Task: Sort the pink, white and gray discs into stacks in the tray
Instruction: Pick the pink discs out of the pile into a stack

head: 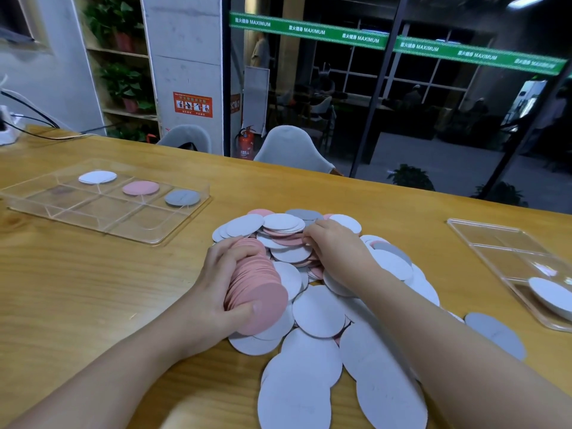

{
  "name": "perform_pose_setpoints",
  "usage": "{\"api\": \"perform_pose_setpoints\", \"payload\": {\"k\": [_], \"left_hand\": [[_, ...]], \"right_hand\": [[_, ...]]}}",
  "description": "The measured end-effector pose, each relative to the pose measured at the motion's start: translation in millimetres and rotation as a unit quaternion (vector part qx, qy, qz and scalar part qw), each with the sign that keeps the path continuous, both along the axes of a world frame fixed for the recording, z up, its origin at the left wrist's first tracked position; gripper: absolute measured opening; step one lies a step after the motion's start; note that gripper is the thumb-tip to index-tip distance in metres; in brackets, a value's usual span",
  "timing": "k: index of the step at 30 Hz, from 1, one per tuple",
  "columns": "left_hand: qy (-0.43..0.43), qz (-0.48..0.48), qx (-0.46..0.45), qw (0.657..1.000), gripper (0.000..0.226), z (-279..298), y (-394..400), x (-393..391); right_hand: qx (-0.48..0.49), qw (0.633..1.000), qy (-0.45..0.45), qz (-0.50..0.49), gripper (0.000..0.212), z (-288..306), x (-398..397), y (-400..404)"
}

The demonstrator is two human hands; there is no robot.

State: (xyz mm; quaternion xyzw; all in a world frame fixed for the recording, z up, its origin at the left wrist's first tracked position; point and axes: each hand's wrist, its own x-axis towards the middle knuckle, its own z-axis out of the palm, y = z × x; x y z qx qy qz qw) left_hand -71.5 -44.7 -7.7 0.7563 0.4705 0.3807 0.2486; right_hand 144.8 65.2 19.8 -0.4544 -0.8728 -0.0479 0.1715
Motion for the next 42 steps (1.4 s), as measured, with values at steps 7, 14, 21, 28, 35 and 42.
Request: {"api": "perform_pose_setpoints", "payload": {"k": [7, 14, 21, 28, 35, 42], "left_hand": [[-0.001, 0.007, 0.005, 1.0, 0.067, 0.0, 0.9, 0.8], [0.001, 0.012, 0.003, 1.0, 0.068, -0.8, 0.5, -0.1], [0.0, 0.014, 0.004, 1.0, 0.07, -1.1, 0.1, 1.1], [-0.002, 0.016, 0.002, 1.0, 0.069, 0.1, -1.9, 2.0], [0.001, 0.013, 0.012, 1.0, 0.067, 1.3, -0.6, 1.4], [0.006, 0.017, 0.019, 1.0, 0.064, -0.3, 0.3, 3.3]], "right_hand": [[-0.045, 0.999, 0.009, -0.011, 0.023, 8.2, -5.3, 3.3], [0.025, 0.993, -0.118, 0.016, 0.025, 6.7, -12.4, 13.5], [0.025, 0.992, -0.122, 0.027, 0.024, 7.2, -14.7, 15.5], [0.044, 0.996, -0.073, 0.012, 0.023, 4.8, -13.6, 8.5], [0.025, 0.984, 0.177, 0.024, 0.013, 3.2, 14.8, -28.8], [-0.001, 0.961, 0.244, 0.13, 0.015, 0.9, 29.7, -71.8]]}}
